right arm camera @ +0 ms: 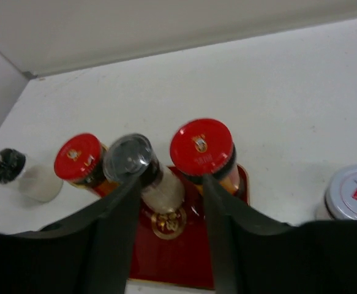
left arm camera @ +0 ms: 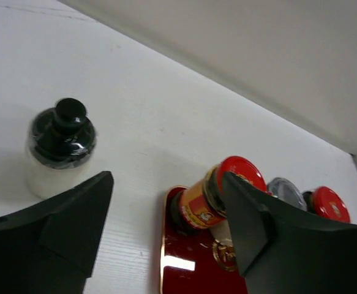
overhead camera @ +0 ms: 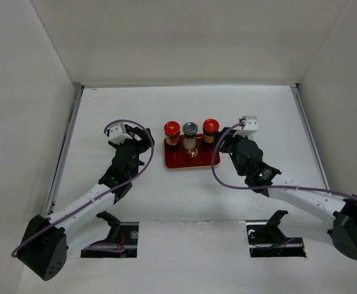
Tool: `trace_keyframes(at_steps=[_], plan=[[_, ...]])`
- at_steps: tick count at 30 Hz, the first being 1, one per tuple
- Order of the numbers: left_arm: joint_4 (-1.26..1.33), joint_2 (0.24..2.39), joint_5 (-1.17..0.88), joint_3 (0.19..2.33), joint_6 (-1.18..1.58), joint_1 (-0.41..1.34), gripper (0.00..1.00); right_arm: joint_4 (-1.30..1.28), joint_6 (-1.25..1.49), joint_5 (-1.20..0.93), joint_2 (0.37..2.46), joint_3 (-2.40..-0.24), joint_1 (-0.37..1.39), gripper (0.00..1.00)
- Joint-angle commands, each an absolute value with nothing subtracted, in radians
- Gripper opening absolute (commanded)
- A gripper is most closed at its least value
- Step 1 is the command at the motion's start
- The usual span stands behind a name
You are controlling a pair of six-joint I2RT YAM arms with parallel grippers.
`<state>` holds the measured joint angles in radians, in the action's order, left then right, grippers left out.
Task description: Organize the condiment bottles
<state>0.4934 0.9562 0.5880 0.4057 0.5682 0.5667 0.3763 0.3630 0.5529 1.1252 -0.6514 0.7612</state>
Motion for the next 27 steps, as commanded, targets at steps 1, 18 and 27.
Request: trace_keyframes(at_steps=[1, 18, 27], plan=[[0.298, 0.943, 0.713, 0.532, 0.568, 0.530, 0.74, 0.459, 0.403, 0.584, 1.028, -0.560, 0.772, 0.60], [0.028, 1.325, 0.617, 0.838, 0.449, 0.361, 0.87, 0.554, 0.426, 0.575, 1.037, -0.469, 0.851, 0.92], [0.061, 1.442, 0.643, 0.880, 0.431, 0.349, 0.75, 0.552, 0.416, 0.583, 1.051, -0.476, 0.861, 0.94]])
